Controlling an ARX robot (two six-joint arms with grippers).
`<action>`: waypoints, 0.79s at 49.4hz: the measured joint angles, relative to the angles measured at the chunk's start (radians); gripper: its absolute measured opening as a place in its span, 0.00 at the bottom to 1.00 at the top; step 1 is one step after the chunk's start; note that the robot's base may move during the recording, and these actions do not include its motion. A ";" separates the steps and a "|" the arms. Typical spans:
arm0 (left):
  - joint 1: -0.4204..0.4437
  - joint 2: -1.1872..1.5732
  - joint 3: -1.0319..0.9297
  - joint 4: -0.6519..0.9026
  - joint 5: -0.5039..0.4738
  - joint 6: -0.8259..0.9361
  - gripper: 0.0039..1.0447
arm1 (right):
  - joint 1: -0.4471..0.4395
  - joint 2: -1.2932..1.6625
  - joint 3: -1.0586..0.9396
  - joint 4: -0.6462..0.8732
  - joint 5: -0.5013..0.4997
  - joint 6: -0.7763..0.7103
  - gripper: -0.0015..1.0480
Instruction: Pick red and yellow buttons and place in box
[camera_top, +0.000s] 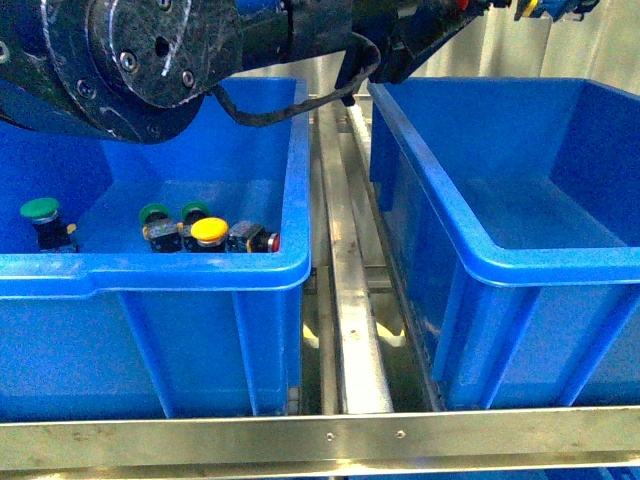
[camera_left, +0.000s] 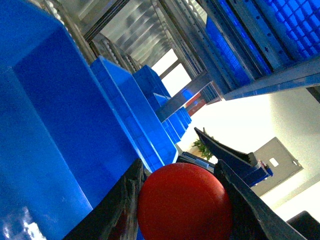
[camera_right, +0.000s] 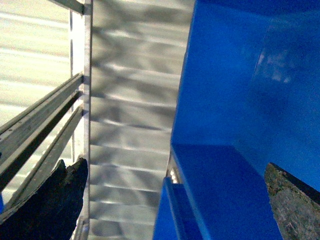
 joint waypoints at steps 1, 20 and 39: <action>-0.002 0.004 0.001 0.000 0.001 0.000 0.32 | 0.009 0.005 0.011 -0.004 0.003 0.007 0.97; -0.031 0.024 0.048 0.000 0.013 -0.008 0.32 | 0.117 0.024 0.097 -0.039 0.050 0.063 0.97; -0.050 0.061 0.063 -0.006 0.010 -0.015 0.32 | 0.198 0.035 0.115 -0.064 0.093 0.076 0.97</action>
